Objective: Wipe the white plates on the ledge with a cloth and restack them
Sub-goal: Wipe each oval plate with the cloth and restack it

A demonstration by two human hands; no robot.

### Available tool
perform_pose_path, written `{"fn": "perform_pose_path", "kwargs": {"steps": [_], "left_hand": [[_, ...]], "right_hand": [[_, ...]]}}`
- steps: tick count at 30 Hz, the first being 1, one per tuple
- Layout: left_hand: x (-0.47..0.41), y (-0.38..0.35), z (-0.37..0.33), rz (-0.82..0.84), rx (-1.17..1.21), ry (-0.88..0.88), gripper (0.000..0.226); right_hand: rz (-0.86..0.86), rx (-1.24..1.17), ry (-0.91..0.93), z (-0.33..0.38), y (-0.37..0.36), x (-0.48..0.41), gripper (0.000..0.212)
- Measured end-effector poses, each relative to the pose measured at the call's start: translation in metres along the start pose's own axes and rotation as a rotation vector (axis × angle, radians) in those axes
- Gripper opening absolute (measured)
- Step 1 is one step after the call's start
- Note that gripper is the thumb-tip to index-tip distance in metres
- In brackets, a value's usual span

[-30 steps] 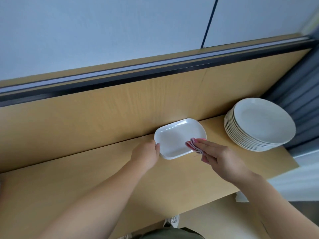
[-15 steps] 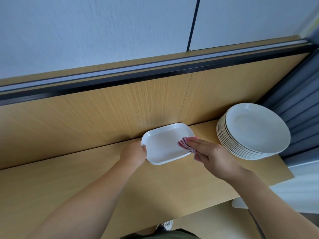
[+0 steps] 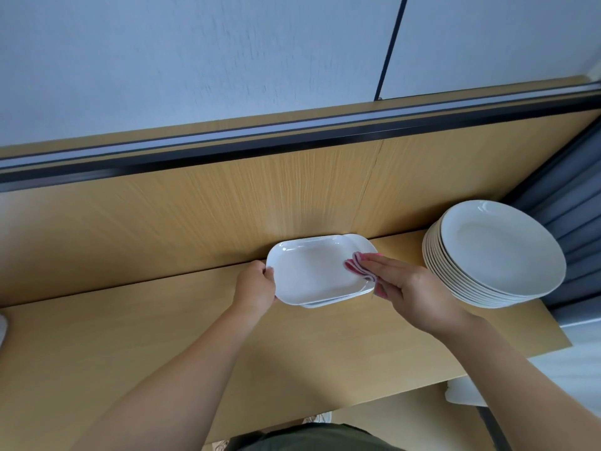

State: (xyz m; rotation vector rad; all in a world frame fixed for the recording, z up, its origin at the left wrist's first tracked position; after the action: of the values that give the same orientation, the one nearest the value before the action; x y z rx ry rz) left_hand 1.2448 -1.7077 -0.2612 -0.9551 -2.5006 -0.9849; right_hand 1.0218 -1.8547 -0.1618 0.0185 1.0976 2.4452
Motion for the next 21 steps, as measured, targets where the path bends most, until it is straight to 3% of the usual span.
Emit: {"fn": "perform_pose_path", "kwargs": {"steps": [9, 21], "left_hand": [[0.021, 0.074, 0.032, -0.133, -0.063, -0.053, 0.025], [0.043, 0.171, 0.152, -0.184, -0.046, 0.075, 0.022]], "right_hand": [[0.004, -0.017, 0.057, 0.048, -0.018, -0.018, 0.06], [0.081, -0.071, 0.109, 0.133, -0.118, -0.044, 0.065]]}}
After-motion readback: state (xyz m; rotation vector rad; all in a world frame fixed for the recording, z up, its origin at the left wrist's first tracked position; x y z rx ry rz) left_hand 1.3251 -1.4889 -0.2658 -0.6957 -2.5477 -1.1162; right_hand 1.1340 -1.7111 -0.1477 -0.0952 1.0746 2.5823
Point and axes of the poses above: each hand's wrist, its own x-axis away from the middle knuckle, its own y-axis out of the back of the hand, z = x × y, the point moved 9 cm from there along -x, towards the middle knuckle, and after that the axes turned 4 degrees about y, right-handed, at the moved point
